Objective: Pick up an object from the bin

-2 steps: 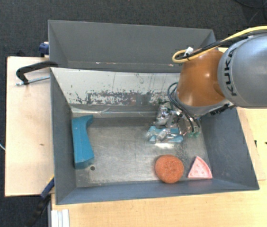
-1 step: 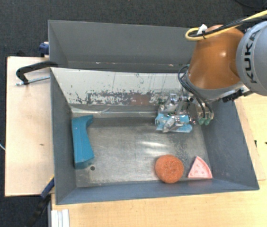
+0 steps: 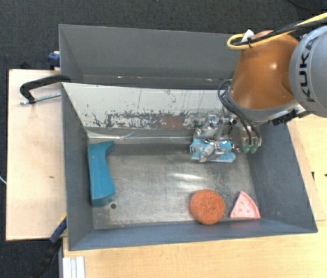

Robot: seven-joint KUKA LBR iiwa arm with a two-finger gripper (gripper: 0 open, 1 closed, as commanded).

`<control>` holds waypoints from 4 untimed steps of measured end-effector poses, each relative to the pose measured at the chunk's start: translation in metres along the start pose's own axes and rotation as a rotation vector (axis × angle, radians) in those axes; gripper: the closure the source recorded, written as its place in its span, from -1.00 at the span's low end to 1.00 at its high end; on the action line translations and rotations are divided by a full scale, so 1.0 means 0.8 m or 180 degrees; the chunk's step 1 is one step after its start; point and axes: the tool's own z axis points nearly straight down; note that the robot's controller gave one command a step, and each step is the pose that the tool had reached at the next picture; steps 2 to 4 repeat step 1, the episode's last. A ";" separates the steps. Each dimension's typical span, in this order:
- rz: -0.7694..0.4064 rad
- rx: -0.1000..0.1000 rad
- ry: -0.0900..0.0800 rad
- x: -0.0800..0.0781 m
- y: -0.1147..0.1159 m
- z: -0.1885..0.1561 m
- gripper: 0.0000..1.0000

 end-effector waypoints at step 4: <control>0.0083 0.0000 -0.0004 -0.009 0.003 -0.050 1.00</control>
Offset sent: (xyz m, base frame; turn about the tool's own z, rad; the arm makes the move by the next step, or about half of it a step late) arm 0.0000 0.0000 0.0000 0.0000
